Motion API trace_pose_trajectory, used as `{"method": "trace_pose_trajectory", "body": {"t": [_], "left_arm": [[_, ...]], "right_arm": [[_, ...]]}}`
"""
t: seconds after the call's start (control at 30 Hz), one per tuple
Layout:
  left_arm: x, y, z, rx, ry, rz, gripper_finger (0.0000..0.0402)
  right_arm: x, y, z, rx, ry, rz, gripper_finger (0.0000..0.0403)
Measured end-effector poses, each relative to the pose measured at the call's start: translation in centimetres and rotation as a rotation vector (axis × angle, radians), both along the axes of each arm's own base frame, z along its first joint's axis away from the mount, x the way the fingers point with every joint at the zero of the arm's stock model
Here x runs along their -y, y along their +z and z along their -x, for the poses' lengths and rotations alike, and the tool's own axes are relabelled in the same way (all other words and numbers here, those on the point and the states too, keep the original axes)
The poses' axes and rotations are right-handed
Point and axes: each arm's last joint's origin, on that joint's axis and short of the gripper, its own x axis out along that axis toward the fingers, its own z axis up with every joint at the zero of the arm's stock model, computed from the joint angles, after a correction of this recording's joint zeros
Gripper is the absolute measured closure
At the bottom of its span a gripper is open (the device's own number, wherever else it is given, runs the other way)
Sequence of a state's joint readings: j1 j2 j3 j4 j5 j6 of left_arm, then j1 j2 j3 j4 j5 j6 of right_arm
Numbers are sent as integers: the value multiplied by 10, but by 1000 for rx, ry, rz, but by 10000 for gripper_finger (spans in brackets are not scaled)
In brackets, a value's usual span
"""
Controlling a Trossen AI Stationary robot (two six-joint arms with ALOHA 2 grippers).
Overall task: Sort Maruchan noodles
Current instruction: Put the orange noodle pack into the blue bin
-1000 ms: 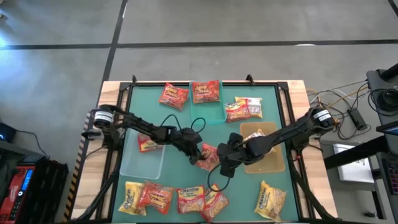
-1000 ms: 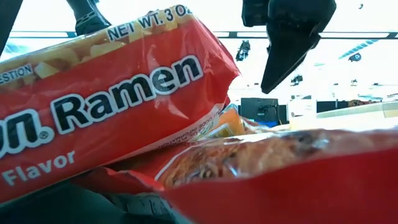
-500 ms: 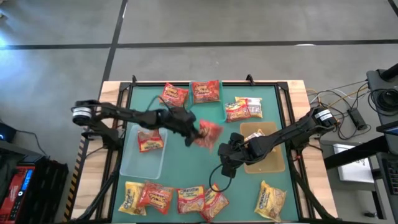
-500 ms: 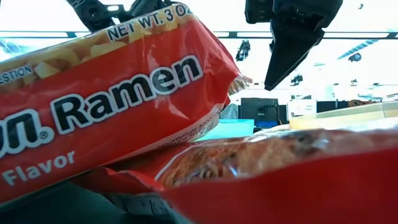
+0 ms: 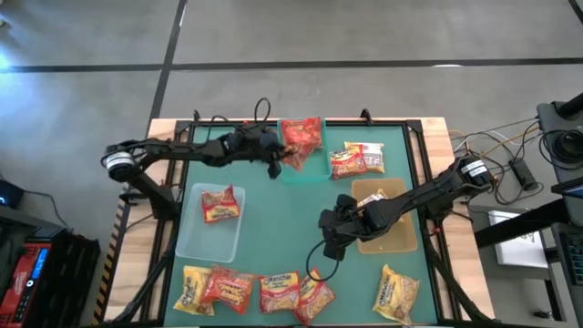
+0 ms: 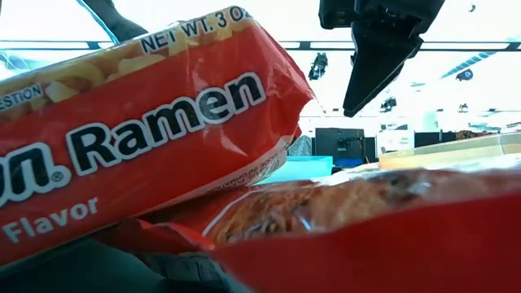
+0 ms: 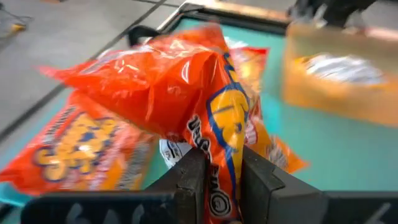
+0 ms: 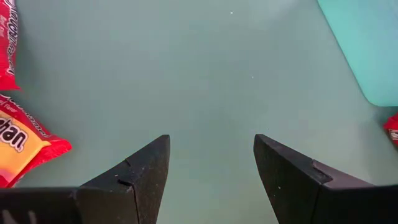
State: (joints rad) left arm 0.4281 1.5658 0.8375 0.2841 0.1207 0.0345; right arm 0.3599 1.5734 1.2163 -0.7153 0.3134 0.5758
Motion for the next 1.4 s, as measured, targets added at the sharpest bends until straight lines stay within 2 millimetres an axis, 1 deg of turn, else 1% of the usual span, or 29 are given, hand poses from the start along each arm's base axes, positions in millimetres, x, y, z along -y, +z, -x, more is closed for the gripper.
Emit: {"method": "trace_pose_trajectory", "body": {"t": [0.2,0.33,0.4,0.67,0.8,0.9,0.97,1.07,1.13,1.2,1.27,1.4], "left_arm": [[-25,-21,-6,13,143,-83,348],[-36,-30,-6,15,179,-88,340],[-40,-31,-4,15,194,-80,332],[-45,-24,-2,50,210,-96,269],[-49,-10,-9,78,208,-129,241],[-50,-2,-15,39,153,-40,232],[-48,0,-18,4,60,55,231],[-40,4,-22,33,-29,110,231],[-34,4,-19,32,-29,109,231],[-30,1,-11,26,-11,122,231],[-24,-7,3,-2,17,140,231],[-11,-15,41,-30,172,103,231]], "right_arm": [[0,0,0,1,0,0,179],[0,0,0,4,0,-1,179],[0,0,-1,6,0,-2,179],[-1,1,-2,25,0,-10,179],[-1,1,-2,25,0,-10,179],[-1,1,-2,25,0,-10,179],[-1,1,-2,25,0,-10,179],[-1,1,-2,26,0,-10,179],[-1,1,-2,26,0,-10,179],[-1,1,-2,27,0,-10,179],[-1,2,-3,35,-1,-13,179],[-2,3,-5,53,0,-20,179]]}}
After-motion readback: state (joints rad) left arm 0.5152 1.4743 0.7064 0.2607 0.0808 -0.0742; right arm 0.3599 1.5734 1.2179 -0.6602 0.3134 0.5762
